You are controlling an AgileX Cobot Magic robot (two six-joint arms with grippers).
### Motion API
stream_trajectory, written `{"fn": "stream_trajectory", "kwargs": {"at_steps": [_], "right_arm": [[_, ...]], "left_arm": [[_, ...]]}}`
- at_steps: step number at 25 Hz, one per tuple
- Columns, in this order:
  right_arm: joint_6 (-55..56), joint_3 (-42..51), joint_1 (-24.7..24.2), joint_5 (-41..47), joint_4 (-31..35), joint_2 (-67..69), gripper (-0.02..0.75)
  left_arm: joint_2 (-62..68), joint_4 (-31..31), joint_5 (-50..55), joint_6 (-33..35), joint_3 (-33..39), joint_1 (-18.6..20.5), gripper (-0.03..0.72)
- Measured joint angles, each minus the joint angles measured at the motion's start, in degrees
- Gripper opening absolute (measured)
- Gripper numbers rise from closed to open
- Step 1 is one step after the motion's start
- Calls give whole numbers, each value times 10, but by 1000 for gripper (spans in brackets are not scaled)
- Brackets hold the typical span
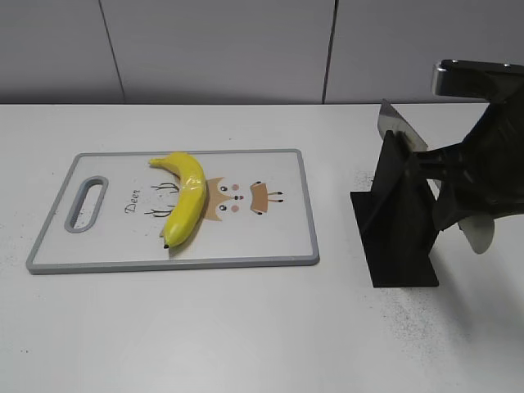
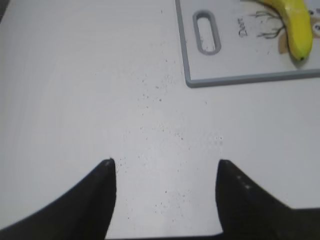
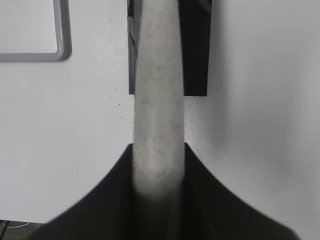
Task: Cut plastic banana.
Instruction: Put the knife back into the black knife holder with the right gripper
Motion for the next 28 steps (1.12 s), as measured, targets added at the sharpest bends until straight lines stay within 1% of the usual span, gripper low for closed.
{"fn": "stream_trajectory", "kwargs": {"at_steps": [2, 4, 12, 14, 17, 23, 28], "right_arm": [[0, 0, 0, -1, -1, 0, 167], [0, 0, 0, -3, -1, -2, 192], [-5, 0, 0, -3, 0, -3, 435], [-13, 0, 0, -1, 0, -9, 481], [-39, 0, 0, 5, 0, -36, 507], [-130, 4, 0, 16, 0, -119, 512], [-195, 53, 0, -1, 0, -195, 513]], "left_arm": [[-29, 0, -6, 0, 3, 0, 588], [-37, 0, -8, -1, 4, 0, 588], [-38, -8, -64, -3, 25, 0, 588], [-38, -8, -67, -3, 26, 0, 588], [-38, -8, -69, -4, 26, 0, 588], [-38, -9, -71, -4, 26, 0, 586], [-38, -9, -71, -4, 26, 0, 586]]}}
